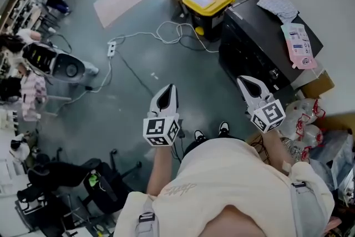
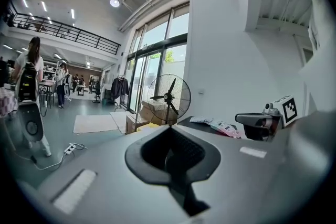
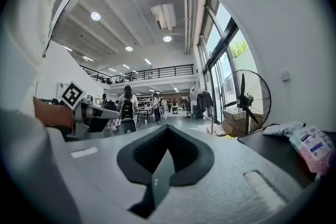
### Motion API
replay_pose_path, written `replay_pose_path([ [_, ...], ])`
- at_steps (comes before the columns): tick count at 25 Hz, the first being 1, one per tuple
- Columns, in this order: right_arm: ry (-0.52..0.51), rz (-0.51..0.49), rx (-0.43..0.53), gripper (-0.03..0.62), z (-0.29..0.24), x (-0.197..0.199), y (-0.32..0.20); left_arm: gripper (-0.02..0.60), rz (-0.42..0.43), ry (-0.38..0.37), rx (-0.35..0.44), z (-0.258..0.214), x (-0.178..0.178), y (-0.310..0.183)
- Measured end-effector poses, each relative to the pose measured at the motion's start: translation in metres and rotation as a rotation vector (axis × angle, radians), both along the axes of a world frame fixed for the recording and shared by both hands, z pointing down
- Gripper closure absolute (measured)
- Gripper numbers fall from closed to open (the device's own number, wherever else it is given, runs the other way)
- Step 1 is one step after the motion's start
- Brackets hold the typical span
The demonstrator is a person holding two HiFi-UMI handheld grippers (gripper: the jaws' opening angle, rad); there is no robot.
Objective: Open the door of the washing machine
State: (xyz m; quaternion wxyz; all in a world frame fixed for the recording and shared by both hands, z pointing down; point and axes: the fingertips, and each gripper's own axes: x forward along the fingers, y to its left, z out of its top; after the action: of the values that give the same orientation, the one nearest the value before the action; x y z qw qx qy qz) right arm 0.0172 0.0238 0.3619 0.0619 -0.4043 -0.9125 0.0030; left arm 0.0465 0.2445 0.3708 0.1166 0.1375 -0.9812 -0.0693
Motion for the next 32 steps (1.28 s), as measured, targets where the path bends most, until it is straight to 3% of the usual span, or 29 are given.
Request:
replay_pose_path([
  [8, -0.013, 0.028, 0.003, 0.592, -0.001, 0.010, 0.013, 0.476, 0.022, 0.003, 0.009, 0.004, 0.005, 0.014],
  [16, -0.033, 0.050, 0.082, 0.592, 0.009, 0.030, 0.038, 0.450, 0.071, 0.013, 0.019, 0.013, 0.010, 0.028],
  [18, -0.025, 0.064, 0.082, 0.592, 0.012, 0.037, 0.041, 0.416, 0.090, 0.021, 0.024, 0.019, 0.014, 0.030],
  [22, -0.005, 0.100, 0.055, 0.592, 0.019, 0.038, 0.042, 0.425, 0.118, 0.023, 0.027, 0.031, 0.014, 0.029],
  [27, 0.057, 0.111, 0.050, 0.592, 0.036, 0.040, 0.049, 0.422, 0.130, 0.078, 0.046, 0.051, 0.023, 0.032],
  [32, 0.063, 0.121, 0.041, 0.592, 0.041, 0.017, 0.053, 0.426, 0.104, 0.121, 0.059, 0.066, 0.001, 0.045],
])
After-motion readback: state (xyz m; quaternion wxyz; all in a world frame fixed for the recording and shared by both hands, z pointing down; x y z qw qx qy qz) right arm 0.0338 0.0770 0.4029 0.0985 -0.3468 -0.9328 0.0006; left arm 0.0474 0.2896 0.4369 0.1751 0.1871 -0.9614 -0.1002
